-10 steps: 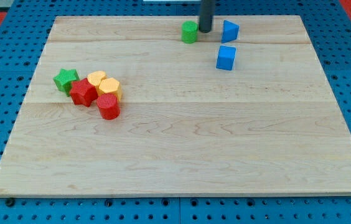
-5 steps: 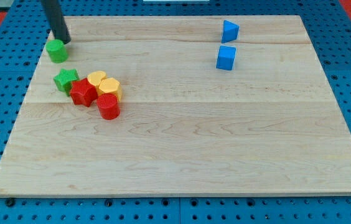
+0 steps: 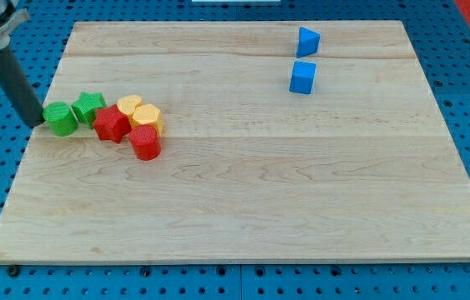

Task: Drag the green circle to the left of the red star

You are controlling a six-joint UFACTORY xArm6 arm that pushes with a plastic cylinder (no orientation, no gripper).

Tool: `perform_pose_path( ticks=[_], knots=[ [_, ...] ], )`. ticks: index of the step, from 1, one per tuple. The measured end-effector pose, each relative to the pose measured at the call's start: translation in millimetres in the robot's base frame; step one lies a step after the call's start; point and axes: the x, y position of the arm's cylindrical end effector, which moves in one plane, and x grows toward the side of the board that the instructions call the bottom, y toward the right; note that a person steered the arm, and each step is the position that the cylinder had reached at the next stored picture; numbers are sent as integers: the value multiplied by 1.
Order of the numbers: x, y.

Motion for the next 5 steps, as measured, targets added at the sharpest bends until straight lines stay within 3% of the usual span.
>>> perform_pose_path(
  ticks=[2,3,5],
  knots=[
    [29,-21],
    [-1,-14],
    [-10,24]
  ],
)
